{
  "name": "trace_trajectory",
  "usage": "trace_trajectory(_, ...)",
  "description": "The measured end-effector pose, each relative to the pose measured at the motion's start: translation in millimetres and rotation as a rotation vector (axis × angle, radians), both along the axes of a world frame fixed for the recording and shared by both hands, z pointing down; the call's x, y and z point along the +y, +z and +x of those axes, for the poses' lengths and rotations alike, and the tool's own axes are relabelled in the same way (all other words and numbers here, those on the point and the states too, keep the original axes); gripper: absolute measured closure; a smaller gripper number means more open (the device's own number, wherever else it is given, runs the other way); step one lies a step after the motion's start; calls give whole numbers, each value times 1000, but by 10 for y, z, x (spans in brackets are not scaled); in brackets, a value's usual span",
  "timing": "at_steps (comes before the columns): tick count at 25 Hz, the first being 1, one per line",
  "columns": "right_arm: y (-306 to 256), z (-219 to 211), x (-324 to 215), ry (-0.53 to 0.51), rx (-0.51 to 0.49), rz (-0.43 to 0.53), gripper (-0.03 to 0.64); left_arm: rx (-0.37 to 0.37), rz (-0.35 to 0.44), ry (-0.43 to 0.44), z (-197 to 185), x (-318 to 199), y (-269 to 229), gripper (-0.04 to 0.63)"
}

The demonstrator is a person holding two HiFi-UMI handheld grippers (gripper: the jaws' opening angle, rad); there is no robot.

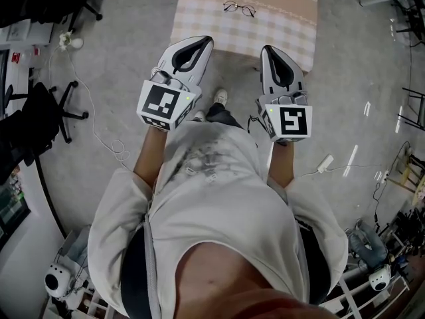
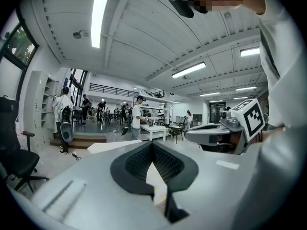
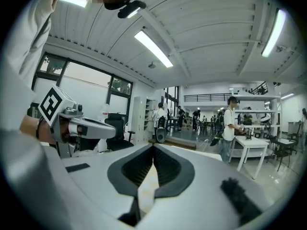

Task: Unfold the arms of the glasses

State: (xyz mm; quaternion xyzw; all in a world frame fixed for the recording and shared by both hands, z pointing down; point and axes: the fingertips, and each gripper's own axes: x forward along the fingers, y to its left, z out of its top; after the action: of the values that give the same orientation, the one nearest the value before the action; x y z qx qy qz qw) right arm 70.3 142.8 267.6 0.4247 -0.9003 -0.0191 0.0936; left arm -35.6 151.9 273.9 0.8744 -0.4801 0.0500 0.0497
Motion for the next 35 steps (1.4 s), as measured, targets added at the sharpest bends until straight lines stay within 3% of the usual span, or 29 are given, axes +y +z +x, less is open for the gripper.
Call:
trace_trajectory(17, 14, 162, -518, -42, 2, -14, 600, -14, -10, -33, 111, -520, 12, 586)
trace_trajectory(35, 238, -52, -1224, 45, 44, -49, 600, -50, -40, 96, -30, -1262, 309, 586)
